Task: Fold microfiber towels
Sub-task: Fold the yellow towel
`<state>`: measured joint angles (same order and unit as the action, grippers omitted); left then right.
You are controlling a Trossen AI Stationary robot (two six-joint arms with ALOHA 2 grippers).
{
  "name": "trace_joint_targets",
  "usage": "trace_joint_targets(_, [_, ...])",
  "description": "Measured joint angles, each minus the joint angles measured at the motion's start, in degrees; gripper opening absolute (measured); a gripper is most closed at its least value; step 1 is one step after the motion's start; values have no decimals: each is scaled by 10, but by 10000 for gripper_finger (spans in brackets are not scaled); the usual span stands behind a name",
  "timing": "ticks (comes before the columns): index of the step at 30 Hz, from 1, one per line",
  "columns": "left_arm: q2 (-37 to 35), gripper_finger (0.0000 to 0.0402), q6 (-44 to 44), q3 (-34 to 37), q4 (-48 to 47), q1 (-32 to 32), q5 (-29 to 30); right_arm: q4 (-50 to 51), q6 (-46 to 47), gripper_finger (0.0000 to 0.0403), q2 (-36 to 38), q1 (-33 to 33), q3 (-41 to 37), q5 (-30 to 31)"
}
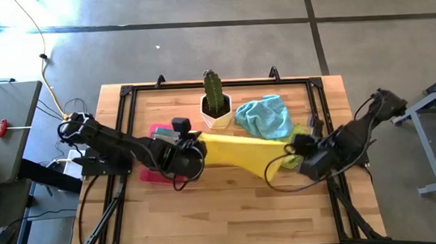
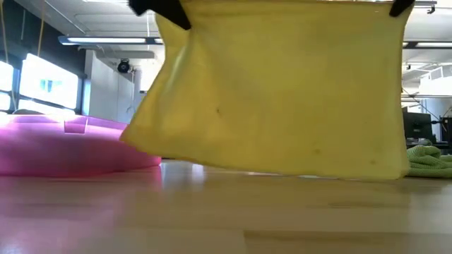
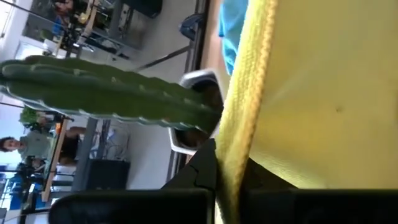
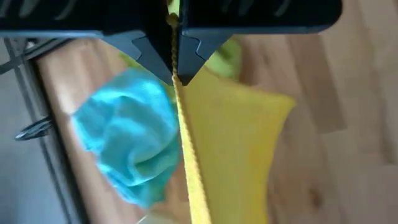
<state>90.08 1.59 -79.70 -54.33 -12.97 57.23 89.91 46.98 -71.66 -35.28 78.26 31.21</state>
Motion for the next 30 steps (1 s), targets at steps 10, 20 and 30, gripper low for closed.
trace_joint_targets(10, [0,0,-68,0,79,46,19,1,-91,0,26,60,-4,20])
trace_joint_targets(20, [84,0,185,31,104,-49,-392,-115,31,0,-119,-45,-4,-169])
trace_joint_targets(30, [219,0,238,32,231,-169,-506,-347,96,0,-296,-121,-4,-275])
